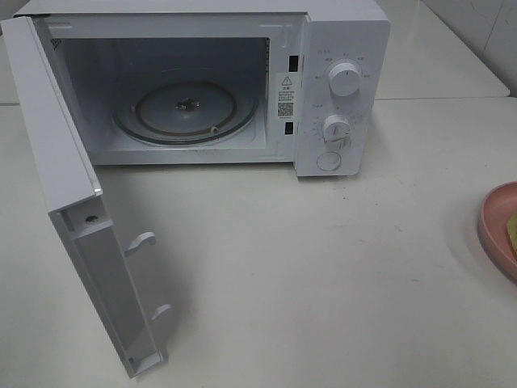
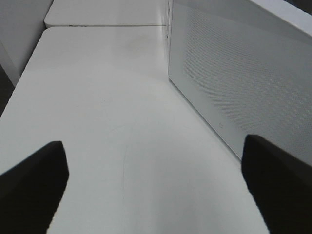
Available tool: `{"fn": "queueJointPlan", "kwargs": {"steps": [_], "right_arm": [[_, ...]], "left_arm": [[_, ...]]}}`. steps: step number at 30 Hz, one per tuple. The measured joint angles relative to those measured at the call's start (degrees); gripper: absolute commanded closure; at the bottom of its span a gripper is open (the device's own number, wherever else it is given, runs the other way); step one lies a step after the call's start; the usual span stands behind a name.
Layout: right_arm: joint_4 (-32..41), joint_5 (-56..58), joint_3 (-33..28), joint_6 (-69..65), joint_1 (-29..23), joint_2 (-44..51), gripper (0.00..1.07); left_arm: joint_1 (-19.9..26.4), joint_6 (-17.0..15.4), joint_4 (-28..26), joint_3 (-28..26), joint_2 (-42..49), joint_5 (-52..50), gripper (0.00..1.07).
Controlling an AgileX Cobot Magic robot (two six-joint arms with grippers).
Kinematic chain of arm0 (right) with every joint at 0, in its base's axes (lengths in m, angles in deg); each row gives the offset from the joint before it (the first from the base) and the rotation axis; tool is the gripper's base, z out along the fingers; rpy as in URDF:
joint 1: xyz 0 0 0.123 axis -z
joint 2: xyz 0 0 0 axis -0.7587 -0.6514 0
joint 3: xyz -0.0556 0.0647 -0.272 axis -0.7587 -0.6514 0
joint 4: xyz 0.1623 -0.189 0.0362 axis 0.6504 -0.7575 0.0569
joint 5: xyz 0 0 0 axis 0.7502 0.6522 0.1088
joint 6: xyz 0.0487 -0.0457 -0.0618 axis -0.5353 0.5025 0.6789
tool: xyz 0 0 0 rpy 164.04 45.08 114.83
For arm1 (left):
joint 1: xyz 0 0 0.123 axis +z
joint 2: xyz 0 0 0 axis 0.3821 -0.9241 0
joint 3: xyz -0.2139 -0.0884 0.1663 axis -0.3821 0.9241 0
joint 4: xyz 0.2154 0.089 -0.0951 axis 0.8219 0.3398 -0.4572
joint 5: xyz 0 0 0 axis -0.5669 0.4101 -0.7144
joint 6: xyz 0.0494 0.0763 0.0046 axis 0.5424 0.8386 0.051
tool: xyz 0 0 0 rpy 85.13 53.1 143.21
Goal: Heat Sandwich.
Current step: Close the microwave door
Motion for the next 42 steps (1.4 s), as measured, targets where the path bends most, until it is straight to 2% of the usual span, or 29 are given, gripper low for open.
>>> {"fn": "queueJointPlan", "kwargs": {"steps": [1, 2, 3, 4, 6, 7, 8, 11, 12, 13, 18, 20, 21, 25, 27, 30, 31, 35, 42], "right_arm": [[0.0, 0.0, 0.0, 0.0, 0.0, 0.0, 0.31], [0.0, 0.0, 0.0, 0.0, 0.0, 0.0, 0.31], [0.0, 0.0, 0.0, 0.0, 0.0, 0.0, 0.31], [0.0, 0.0, 0.0, 0.0, 0.0, 0.0, 0.31], [0.0, 0.0, 0.0, 0.0, 0.0, 0.0, 0.31], [0.0, 0.0, 0.0, 0.0, 0.0, 0.0, 0.31], [0.0, 0.0, 0.0, 0.0, 0.0, 0.0, 0.31], [0.0, 0.0, 0.0, 0.0, 0.0, 0.0, 0.31], [0.0, 0.0, 0.0, 0.0, 0.0, 0.0, 0.31], [0.0, 0.0, 0.0, 0.0, 0.0, 0.0, 0.31], [0.0, 0.0, 0.0, 0.0, 0.0, 0.0, 0.31], [0.0, 0.0, 0.0, 0.0, 0.0, 0.0, 0.31], [0.0, 0.0, 0.0, 0.0, 0.0, 0.0, 0.31], [0.0, 0.0, 0.0, 0.0, 0.0, 0.0, 0.31], [0.0, 0.0, 0.0, 0.0, 0.0, 0.0, 0.31], [0.0, 0.0, 0.0, 0.0, 0.0, 0.0, 0.31], [0.0, 0.0, 0.0, 0.0, 0.0, 0.0, 0.31], [0.0, 0.0, 0.0, 0.0, 0.0, 0.0, 0.31], [0.0, 0.0, 0.0, 0.0, 0.0, 0.0, 0.31]], "left_arm": [[0.0, 0.0, 0.0, -0.1, -1.1, -0.7, 0.34], [0.0, 0.0, 0.0, -0.1, -3.3, -2.1, 0.49], [0.0, 0.0, 0.0, -0.1, -3.3, -2.1, 0.49], [0.0, 0.0, 0.0, -0.1, -4.2, -2.8, 0.55], [0.0, 0.0, 0.0, 0.1, -7.3, -5.7, 0.74], [0.0, 0.0, 0.0, 0.3, -8.1, -6.9, 0.79], [0.0, 0.0, 0.0, 0.3, -8.1, -6.9, 0.79], [0.0, 0.0, 0.0, 2.2, -12.1, -13.3, 1.02], [0.0, 0.0, 0.0, 2.2, -12.1, -13.3, 1.02], [0.0, 0.0, 0.0, 2.6, -12.9, -14.6, 1.06], [0.0, 0.7, 0.1, 6.4, -17.6, -23.7, 1.06], [0.0, 2.4, 0.1, 9.5, -19.9, -31.2, 1.06], [0.0, 2.4, 0.1, 9.5, -19.9, -31.2, 1.06], [0.0, 5.3, 0.1, 14.6, -23.8, -46.5, 1.06], [0.0, 5.5, 0.1, 15.5, -24.8, -49.6, 1.06], [0.0, 5.6, 0.1, 18.5, -28.6, -59.6, 1.06], [0.0, 5.6, 0.1, 18.5, -28.6, -59.6, 1.06], [0.0, 3.7, 0.1, 19.4, -34.8, -71.6, 1.06], [-0.2, -0.5, 1.1, 19.4, -44.2, -81.7, 1.06]]}}
